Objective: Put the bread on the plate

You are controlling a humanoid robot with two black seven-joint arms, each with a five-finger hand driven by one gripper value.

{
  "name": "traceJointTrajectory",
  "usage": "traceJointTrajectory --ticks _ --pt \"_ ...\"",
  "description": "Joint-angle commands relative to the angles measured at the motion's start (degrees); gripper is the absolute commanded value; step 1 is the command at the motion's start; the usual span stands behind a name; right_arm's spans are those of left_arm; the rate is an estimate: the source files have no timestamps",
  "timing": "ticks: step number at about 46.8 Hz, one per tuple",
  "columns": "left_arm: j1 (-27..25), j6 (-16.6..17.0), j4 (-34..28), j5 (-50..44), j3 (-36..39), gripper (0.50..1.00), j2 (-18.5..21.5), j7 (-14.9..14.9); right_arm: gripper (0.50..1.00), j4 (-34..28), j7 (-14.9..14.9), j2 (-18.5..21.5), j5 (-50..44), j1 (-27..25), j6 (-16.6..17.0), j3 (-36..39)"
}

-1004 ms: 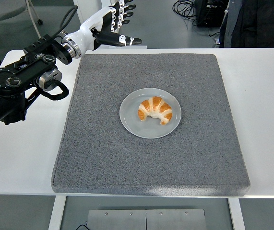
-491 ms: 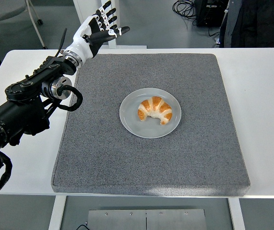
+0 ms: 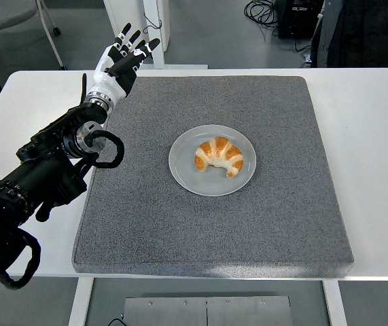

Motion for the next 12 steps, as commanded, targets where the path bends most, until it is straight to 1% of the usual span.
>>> traceJointTrajectory --ticks 1,12 --pt "0.2 0.0 0.4 -0.1 -0.6 0.998 0.0 0.0 1.0 0.5 0.0 0.0 0.0 0.0 0.0 -0.1" --pt "0.6 0.0 0.4 0.0 -0.9 0.998 0.0 -0.1 1.0 0.5 0.0 0.0 0.0 -0.1 0.0 -0.1"
